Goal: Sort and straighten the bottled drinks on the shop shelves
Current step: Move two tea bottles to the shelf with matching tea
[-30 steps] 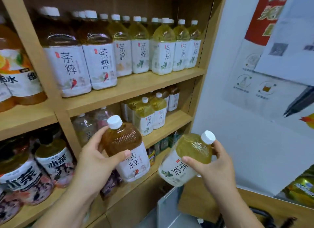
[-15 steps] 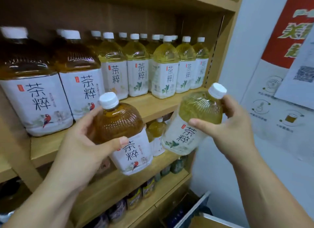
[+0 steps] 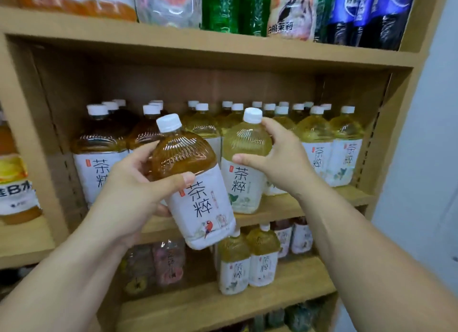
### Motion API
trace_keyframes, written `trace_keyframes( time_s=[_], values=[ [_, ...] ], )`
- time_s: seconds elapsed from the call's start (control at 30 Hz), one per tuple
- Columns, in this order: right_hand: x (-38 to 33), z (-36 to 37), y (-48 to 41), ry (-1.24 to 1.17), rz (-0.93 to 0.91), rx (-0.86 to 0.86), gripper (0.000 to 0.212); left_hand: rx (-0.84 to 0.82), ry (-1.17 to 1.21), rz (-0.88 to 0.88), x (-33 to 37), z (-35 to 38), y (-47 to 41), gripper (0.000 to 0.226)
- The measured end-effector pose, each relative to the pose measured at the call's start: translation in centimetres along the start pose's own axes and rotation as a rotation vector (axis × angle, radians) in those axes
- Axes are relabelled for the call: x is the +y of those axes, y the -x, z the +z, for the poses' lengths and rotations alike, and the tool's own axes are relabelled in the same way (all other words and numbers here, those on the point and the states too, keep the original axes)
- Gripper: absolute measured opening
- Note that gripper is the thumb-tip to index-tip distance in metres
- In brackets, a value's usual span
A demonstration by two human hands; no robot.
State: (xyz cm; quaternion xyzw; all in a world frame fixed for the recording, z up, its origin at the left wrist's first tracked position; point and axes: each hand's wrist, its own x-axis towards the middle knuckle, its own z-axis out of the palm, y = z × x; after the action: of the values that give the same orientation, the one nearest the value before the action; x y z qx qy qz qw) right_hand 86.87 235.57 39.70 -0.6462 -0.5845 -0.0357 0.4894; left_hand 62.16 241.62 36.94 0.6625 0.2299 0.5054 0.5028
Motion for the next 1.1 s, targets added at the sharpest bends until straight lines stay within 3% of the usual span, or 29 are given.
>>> trace_keyframes(
  time_s=[0.2,0.33,0.5,0.63,0.93,1.03,1.1],
  values=[
    [1.3,1.3,-1.6,0.252,-0.05,-0.019,0.096,0.082,-0.075,0.001,0.6,1.3,0.1,0.058],
    [3.2,3.3,1.0,0.475,-0.288,0.046,0.087,0.122,-0.11,-0.01,0.7,1.5,-0.3,0.052],
    [5.8,6.0,1.9,0.744,-0.461,-0.005,0.102,0.15,-0.111,-0.03,0.6,1.7,-0.8,0.061],
    [6.4,6.8,1.0,0.78,-0.393,0.033,0.101,0.134,-0.135,-0.036,0.8,1.4,-0.9,0.063],
    [7.8,6.0,0.1,0.746,-0.331,-0.062,0.099,0.07,-0.17,-0.046,0.9,1.1,-0.9,0.064],
    [7.4,5.3,0.6,0.684,-0.342,-0.08,0.085,0.021,-0.2,-0.041,1.1,1.6,-0.9,0.065],
    [7.3,4.7,1.6,0.51,-0.333,-0.075,0.069,0.002,-0.228,-0.017,1.4,2.4,-0.6,0.069]
  ],
)
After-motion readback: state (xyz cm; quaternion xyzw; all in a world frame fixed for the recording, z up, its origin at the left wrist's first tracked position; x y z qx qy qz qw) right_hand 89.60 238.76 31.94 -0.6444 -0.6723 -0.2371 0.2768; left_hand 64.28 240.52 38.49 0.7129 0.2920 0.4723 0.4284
